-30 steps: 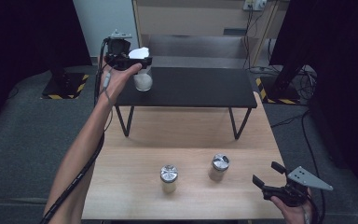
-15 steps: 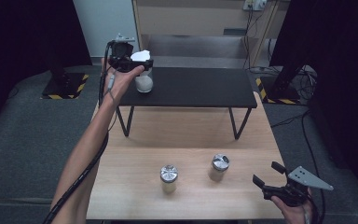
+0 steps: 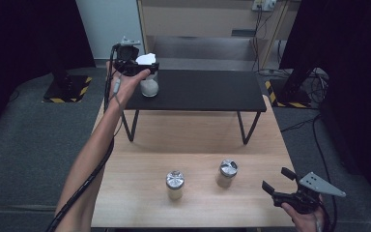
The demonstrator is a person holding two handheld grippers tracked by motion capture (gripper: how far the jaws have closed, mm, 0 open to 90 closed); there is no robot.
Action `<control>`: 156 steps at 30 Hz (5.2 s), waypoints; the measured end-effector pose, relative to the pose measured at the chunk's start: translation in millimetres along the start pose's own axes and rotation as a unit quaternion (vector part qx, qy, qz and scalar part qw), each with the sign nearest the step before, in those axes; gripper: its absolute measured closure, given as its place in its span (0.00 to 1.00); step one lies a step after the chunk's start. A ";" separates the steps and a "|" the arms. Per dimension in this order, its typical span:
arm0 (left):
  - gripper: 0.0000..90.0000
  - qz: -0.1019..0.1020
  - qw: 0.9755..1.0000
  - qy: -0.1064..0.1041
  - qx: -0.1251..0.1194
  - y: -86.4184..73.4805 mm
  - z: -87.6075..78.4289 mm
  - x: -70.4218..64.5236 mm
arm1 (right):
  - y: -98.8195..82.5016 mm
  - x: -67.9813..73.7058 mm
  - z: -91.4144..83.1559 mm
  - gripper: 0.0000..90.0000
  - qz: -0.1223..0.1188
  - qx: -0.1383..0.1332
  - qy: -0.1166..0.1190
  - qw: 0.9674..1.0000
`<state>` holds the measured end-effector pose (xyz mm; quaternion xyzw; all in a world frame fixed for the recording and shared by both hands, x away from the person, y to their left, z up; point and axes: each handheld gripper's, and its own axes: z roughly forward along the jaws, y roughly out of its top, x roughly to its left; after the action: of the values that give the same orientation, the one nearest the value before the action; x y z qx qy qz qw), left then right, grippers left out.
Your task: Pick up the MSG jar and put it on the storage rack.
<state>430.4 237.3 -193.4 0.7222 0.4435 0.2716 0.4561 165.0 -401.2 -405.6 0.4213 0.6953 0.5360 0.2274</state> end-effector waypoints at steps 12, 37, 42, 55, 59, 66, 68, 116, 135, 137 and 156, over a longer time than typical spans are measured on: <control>0.33 0.000 1.000 -0.001 -0.009 -4.9 0.1 0.4 | 0.1 0.0 -0.3 0.07 -0.001 0.000 0.000 1.000; 0.05 0.038 0.999 -0.003 -0.029 3.5 -27.1 -11.4 | 0.7 0.9 -0.8 0.07 -0.002 0.000 0.001 1.000; 0.05 0.056 0.998 -0.009 -0.036 5.1 -43.9 -13.1 | 1.3 1.5 -0.2 0.07 -0.003 0.002 0.002 1.000; 0.05 0.090 0.995 -0.023 -0.049 -6.4 -81.5 -18.2 | 1.5 2.1 0.8 0.07 -0.007 0.003 0.001 1.000; 0.05 0.093 0.993 -0.038 -0.057 -17.0 -92.8 -19.7 | 1.5 2.0 0.9 0.07 -0.008 0.003 0.001 1.000; 0.05 0.099 0.991 -0.056 -0.069 -31.1 -108.6 -21.2 | 1.9 2.6 1.3 0.07 -0.008 0.004 0.001 1.000; 0.05 0.101 0.990 -0.062 -0.071 -36.2 -112.9 -21.3 | 1.8 2.6 1.2 0.07 -0.008 0.004 0.001 1.000; 0.05 0.073 0.984 -0.117 -0.113 -202.4 -163.0 -16.0 | 2.8 4.5 2.0 0.07 -0.011 0.007 -0.001 1.000; 0.05 0.049 0.989 -0.102 -0.096 -258.8 -164.9 -4.7 | 3.2 5.1 2.3 0.07 -0.012 0.009 -0.002 1.000; 0.05 0.047 0.990 -0.099 -0.091 -262.6 -163.7 -3.7 | 3.3 5.1 2.2 0.07 -0.012 0.009 -0.002 1.000; 0.05 0.031 0.991 -0.113 -0.061 -293.8 -154.5 3.0 | 3.0 4.7 2.9 0.07 -0.012 0.009 0.000 1.000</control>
<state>193.2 360.6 -390.3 0.7323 0.3496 0.2287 0.5378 165.8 -395.5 -403.1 0.4149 0.7052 0.5268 0.2305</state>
